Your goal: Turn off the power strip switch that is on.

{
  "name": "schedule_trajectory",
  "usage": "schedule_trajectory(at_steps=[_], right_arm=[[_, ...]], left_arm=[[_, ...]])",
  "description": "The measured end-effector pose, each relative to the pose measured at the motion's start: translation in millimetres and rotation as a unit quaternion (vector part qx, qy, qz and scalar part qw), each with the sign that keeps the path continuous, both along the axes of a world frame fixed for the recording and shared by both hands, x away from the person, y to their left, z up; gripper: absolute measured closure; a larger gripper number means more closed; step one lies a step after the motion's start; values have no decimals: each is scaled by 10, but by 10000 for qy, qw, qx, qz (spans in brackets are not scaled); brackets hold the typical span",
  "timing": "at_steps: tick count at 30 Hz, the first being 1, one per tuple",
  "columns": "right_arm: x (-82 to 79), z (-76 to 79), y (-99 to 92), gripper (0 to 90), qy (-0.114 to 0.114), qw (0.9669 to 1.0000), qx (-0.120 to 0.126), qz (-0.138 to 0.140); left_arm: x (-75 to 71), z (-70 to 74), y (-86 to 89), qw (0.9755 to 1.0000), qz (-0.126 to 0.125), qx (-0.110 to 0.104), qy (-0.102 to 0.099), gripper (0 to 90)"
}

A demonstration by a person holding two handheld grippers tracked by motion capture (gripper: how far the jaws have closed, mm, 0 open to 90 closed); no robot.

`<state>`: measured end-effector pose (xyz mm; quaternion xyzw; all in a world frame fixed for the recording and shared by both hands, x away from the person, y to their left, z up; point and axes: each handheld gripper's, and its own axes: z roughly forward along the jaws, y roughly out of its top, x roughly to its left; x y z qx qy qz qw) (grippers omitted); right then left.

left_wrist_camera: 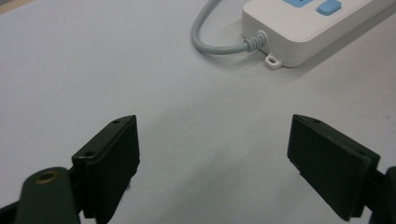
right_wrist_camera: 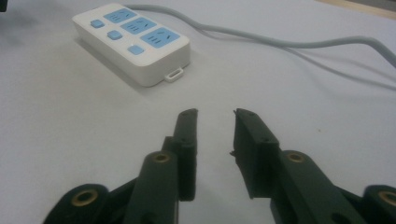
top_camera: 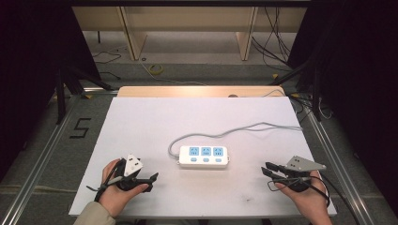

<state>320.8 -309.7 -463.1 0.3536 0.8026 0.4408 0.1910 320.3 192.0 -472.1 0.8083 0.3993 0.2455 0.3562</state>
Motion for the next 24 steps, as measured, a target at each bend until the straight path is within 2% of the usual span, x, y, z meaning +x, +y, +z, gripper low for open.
schedule_trajectory(at_steps=[4, 5, 7, 24], right_arm=[[0, 16, 3, 805, -73, 10000, -31, 18], [0, 24, 5, 861, -68, 9999, -82, 36], [-1, 32, 10, 900, -54, 9999, -102, 47], [60, 114, 80, 900, 49, 9992, -402, 60]], left_arm=[[0, 2, 1, 10000, 23, -27, -13, 165], [2, 1, 2, 10000, 27, -25, -23, 165], [3, 2, 1, 10000, 29, -27, -21, 165], [2, -4, -2, 10000, 39, 0, 4, 167]])
